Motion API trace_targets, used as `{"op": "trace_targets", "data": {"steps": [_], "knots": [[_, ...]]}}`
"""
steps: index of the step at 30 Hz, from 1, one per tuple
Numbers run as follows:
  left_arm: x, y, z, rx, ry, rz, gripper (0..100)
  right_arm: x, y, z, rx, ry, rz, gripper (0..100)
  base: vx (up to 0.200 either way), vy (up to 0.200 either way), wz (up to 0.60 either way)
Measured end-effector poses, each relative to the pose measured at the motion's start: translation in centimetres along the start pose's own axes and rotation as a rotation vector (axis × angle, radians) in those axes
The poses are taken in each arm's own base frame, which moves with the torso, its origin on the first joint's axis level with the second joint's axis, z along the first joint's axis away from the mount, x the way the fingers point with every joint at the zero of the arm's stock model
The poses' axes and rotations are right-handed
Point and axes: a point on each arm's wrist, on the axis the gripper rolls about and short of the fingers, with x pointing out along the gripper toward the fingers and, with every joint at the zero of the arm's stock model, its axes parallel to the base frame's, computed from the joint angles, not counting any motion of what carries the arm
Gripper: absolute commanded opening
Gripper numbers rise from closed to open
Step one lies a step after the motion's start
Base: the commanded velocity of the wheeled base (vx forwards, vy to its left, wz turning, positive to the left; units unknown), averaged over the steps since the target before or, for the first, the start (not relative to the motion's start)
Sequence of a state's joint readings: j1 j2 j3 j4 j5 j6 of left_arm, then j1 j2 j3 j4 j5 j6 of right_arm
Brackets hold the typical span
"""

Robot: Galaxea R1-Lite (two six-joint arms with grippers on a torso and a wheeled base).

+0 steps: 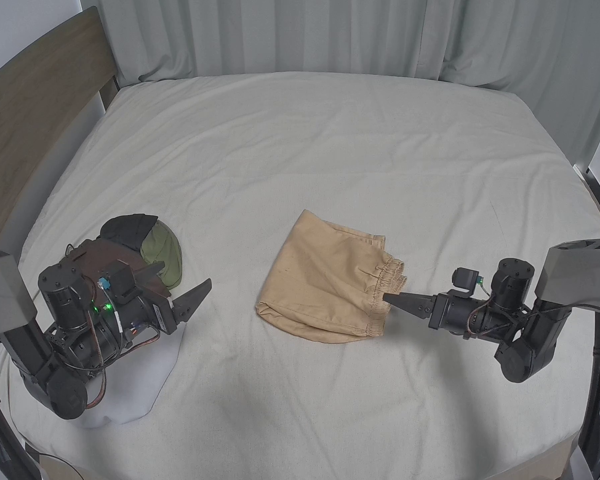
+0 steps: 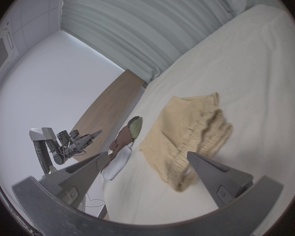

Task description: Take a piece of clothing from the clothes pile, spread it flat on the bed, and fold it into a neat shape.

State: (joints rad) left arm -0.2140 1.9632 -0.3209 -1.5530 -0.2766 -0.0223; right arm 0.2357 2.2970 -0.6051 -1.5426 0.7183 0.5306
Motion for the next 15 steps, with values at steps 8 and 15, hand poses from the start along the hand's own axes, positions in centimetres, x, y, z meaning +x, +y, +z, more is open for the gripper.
{"op": "trace_targets", "data": {"steps": [8,15], "knots": [[-0.1,0.1,0.1,0.001,-0.004,0.002,100,2.8,1.2,0.0,-0.039,-0.035,0.018,100,0.000,0.000,0.00],[-0.1,0.1,0.1,0.000,-0.004,0.002,100,5.2,0.1,-1.2,-0.041,-0.033,0.020,100,0.000,0.000,0.00]]}}
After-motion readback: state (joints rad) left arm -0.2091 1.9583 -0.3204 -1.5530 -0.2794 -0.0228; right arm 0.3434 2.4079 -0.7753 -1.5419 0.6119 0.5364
